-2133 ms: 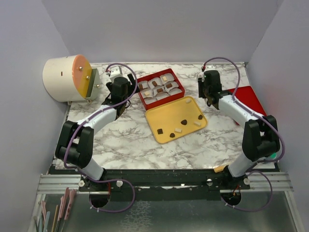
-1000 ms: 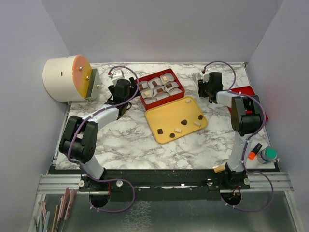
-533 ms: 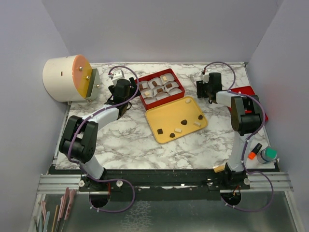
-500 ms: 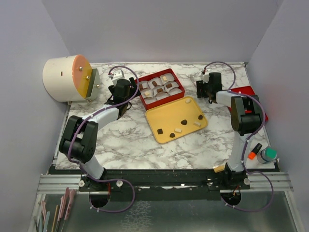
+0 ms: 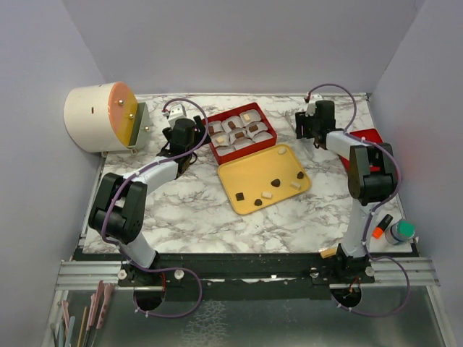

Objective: Pack the chocolate

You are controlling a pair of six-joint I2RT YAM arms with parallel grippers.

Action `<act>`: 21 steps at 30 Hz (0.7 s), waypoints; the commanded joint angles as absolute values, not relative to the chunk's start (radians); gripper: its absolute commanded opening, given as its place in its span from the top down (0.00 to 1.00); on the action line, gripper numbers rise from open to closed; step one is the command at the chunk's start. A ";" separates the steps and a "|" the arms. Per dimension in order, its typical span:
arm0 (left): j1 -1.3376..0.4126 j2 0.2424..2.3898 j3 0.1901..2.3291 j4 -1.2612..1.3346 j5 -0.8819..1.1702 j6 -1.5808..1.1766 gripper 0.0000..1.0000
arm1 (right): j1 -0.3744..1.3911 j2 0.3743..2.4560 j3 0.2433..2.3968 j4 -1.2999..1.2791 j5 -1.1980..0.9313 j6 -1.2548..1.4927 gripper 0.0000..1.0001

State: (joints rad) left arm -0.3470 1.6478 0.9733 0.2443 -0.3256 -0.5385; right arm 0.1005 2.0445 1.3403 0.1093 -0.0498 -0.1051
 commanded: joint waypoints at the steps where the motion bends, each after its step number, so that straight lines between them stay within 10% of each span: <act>1: -0.342 1.647 0.977 0.244 -0.309 -0.543 0.10 | 0.095 1.923 1.367 0.049 -0.014 -0.101 0.34; 21: -0.351 1.632 0.957 0.265 -0.273 -0.582 0.12 | 0.018 1.778 1.263 -0.395 0.297 -0.052 0.35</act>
State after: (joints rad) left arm -0.3473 1.6478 0.9730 0.2455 -0.2955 -0.5663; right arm 0.0700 1.7760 1.3083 -0.3244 0.2241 -0.0982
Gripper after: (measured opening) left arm 0.885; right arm 0.651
